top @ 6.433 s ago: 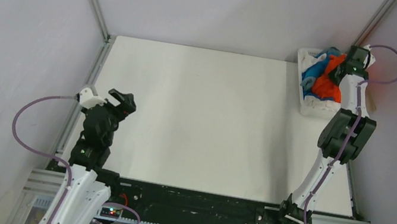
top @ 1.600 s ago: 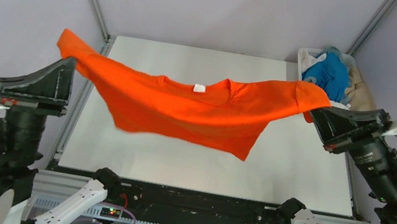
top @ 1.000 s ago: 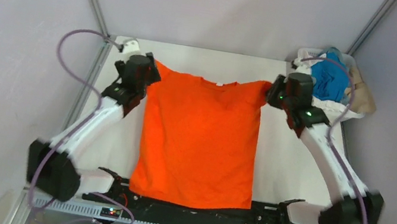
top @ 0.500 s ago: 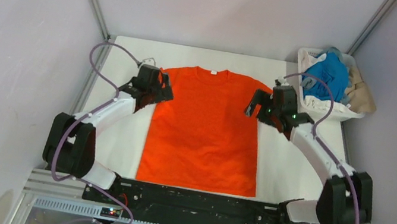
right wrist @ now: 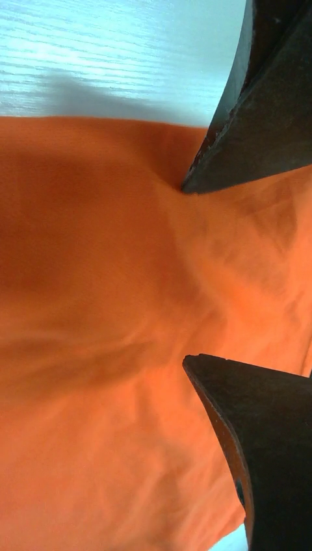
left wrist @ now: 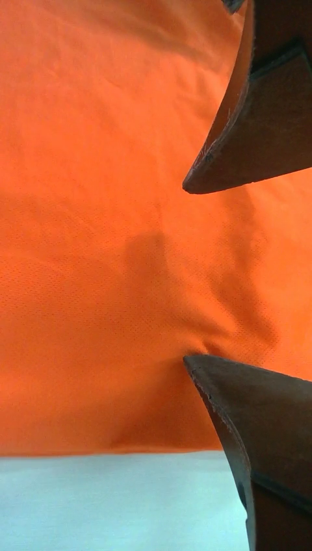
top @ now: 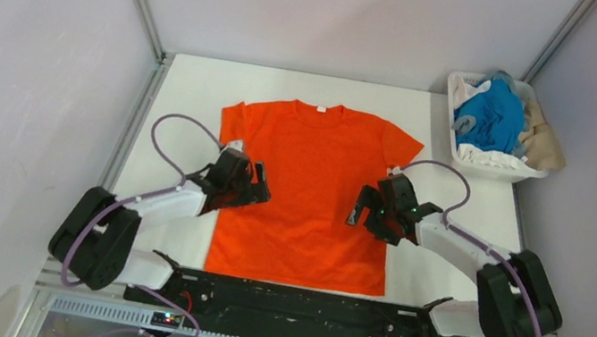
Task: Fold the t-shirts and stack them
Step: Flatten out the tshirt
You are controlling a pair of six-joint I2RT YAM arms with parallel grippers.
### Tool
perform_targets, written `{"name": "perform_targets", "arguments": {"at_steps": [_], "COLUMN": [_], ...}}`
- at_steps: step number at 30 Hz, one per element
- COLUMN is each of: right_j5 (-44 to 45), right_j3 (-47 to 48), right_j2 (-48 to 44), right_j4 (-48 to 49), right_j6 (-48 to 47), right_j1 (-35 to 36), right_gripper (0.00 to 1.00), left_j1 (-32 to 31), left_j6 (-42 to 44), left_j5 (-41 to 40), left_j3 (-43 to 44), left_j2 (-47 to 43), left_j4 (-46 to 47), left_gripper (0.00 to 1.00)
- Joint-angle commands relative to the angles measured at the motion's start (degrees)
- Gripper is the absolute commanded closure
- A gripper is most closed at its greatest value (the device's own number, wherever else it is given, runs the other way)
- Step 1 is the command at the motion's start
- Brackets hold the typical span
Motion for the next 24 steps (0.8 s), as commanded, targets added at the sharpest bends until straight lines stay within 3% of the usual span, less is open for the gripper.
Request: {"name": "perform_targets", "arguments": {"at_steps": [1,4,7,11,18,21,24], "right_j5": [-4.69,-12.05,-14.28,-18.57,-20.32,-19.6,-17.68], "right_j3": [1.18,10.14,20.34,37.03,74.66,86.15,87.97], "right_j2": [7.7,18.56,29.7,41.75,62.84,66.86,63.75], "right_j4": [11.94,14.0,12.49,10.11,-6.86,-14.16,-15.56], "right_j6": [2.55,-0.98,-4.27,-5.34,-14.93,-20.44,-21.84], "right_j1": [-3.92,-5.98,-7.48,-10.95,-11.79,-12.25,-14.9], "right_gripper": [0.02,0.04,0.04,0.04,0.03,0.02,0.01], "left_j1": [-2.03,-5.73,-10.59,-17.7,-27.99,-28.33,-28.58], "left_j6": [-8.72,-15.97,-20.51,-22.75,-25.2,-24.06,-19.12], "left_j5": [1.61,1.54,0.93,-1.8,3.0,2.23,-2.9], "left_j3": [-9.26,-14.69,-14.72,-6.18,21.89,24.9,23.37], "left_j2": [-4.49,-6.7,-6.13,2.1,29.62,31.36,24.31], "left_j4": [9.22,13.74,19.11,20.16,22.58,22.76,22.79], "left_gripper": [0.0,0.0,0.0,0.0,0.0,0.0,0.0]}}
